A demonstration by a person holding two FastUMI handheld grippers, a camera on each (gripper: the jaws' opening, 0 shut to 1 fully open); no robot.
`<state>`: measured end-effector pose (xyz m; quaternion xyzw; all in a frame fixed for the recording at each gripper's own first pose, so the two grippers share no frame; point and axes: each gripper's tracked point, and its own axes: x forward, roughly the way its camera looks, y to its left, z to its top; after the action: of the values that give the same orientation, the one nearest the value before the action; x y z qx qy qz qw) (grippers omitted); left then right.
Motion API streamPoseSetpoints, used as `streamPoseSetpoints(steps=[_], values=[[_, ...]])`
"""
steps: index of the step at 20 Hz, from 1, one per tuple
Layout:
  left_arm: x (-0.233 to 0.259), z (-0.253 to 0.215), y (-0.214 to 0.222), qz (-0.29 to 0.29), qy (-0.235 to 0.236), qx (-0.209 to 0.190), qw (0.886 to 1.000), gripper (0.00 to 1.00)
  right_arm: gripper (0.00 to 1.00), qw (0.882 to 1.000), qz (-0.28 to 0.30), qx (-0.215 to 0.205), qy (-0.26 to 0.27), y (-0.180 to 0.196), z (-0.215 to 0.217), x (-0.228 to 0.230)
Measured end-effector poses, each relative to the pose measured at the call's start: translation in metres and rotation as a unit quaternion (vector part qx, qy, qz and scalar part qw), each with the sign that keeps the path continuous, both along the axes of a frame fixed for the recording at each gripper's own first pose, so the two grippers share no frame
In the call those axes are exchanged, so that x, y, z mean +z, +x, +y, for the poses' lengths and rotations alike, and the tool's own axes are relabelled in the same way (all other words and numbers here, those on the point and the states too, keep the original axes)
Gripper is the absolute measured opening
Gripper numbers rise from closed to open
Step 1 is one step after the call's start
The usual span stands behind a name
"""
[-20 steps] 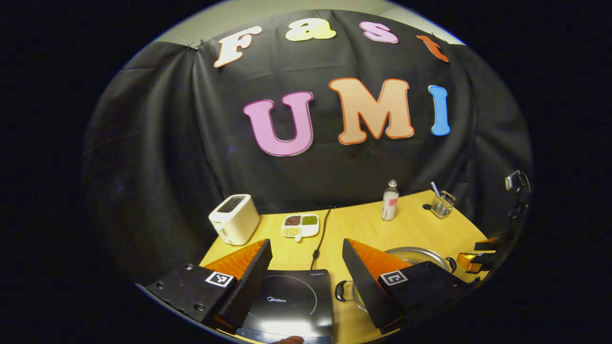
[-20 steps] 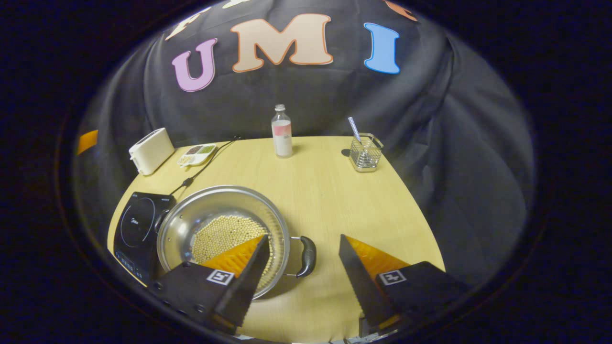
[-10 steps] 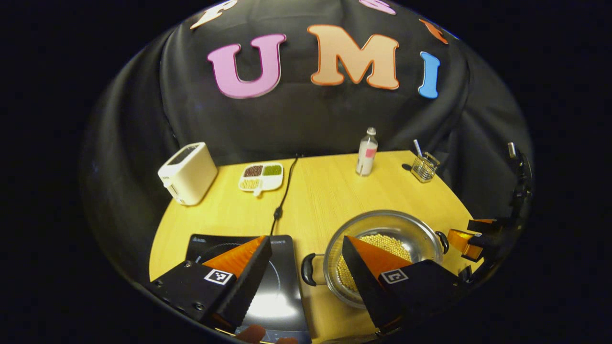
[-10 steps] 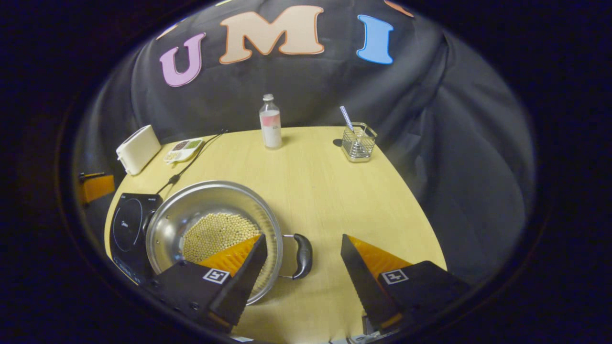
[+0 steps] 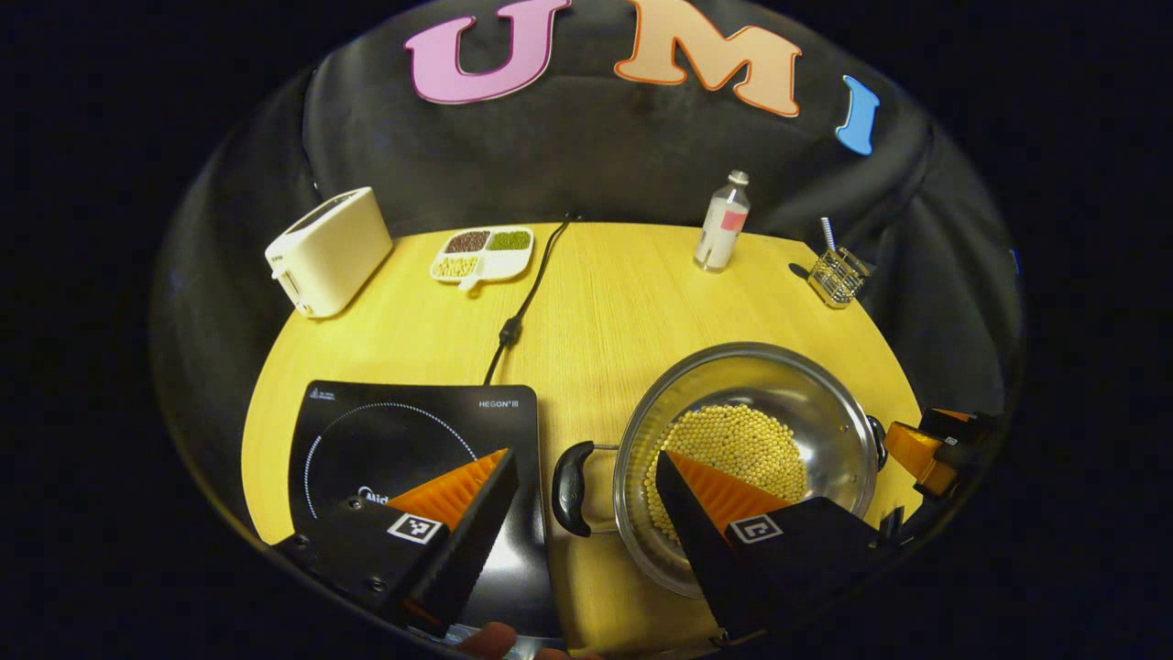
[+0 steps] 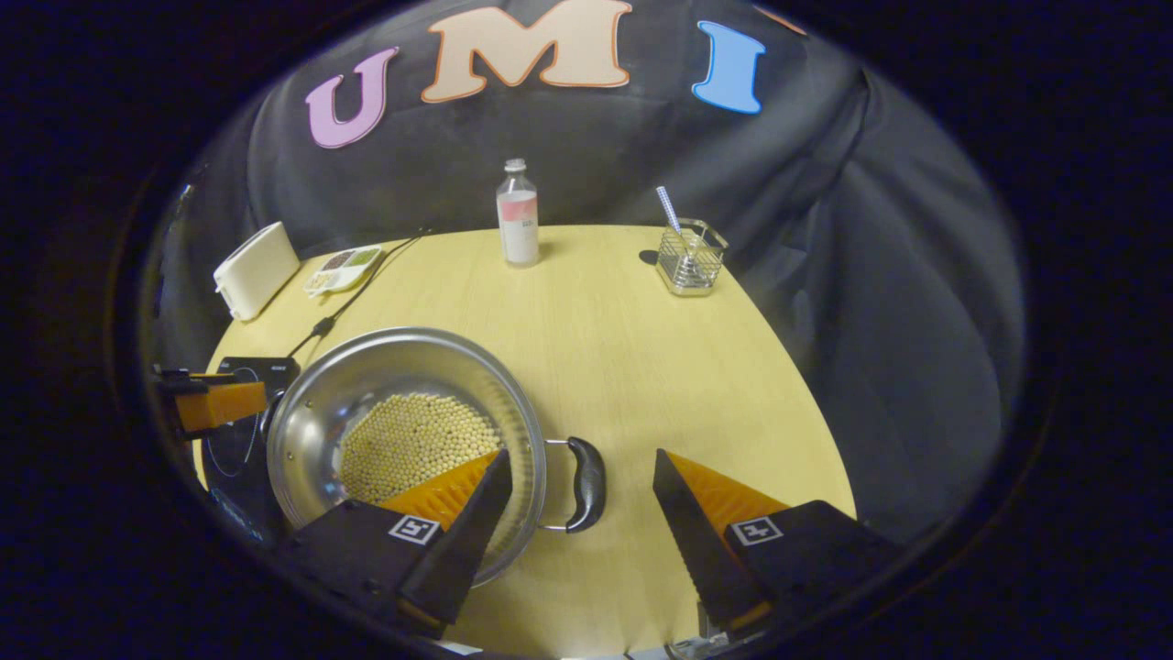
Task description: First push the handle of the pot to place it horizontally, then grasp the pot with both hands and set it on the induction cooktop.
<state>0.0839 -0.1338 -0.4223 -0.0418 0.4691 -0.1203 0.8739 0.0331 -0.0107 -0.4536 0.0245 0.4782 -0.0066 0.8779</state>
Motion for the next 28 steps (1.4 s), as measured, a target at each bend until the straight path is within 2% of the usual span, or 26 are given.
streamPoseSetpoints(steps=[5, 12, 19, 20, 21, 24, 28], values=[[-0.015, -0.005, -0.005, 0.032, -0.013, 0.010, 0.999, 0.99, 0.99, 1.000, 0.013, 0.000, 0.005, 0.003, 0.005, -0.007], [-0.030, -0.019, -0.015, 0.064, -0.022, 0.002, 0.998, 0.98, 1.00, 0.999, 0.048, -0.002, 0.012, 0.003, 0.008, -0.032], [-0.037, -0.019, -0.019, 0.075, -0.011, 0.003, 0.997, 0.98, 0.99, 0.995, 0.093, 0.000, 0.037, -0.008, 0.017, -0.059], [-0.038, -0.018, -0.020, 0.077, -0.010, 0.004, 0.997, 0.98, 0.98, 0.994, 0.098, 0.000, 0.037, -0.008, 0.018, -0.061], [-0.040, -0.018, -0.021, 0.079, -0.009, 0.004, 0.997, 0.98, 0.92, 0.994, 0.102, 0.003, 0.040, -0.009, 0.018, -0.064], [-0.044, -0.019, -0.023, 0.084, -0.003, 0.003, 0.996, 0.98, 0.65, 0.992, 0.112, 0.000, 0.054, -0.008, 0.022, -0.066], [-0.047, -0.019, -0.023, 0.085, 0.003, 0.005, 0.996, 0.98, 0.61, 0.989, 0.123, 0.001, 0.079, -0.010, 0.025, -0.068]])
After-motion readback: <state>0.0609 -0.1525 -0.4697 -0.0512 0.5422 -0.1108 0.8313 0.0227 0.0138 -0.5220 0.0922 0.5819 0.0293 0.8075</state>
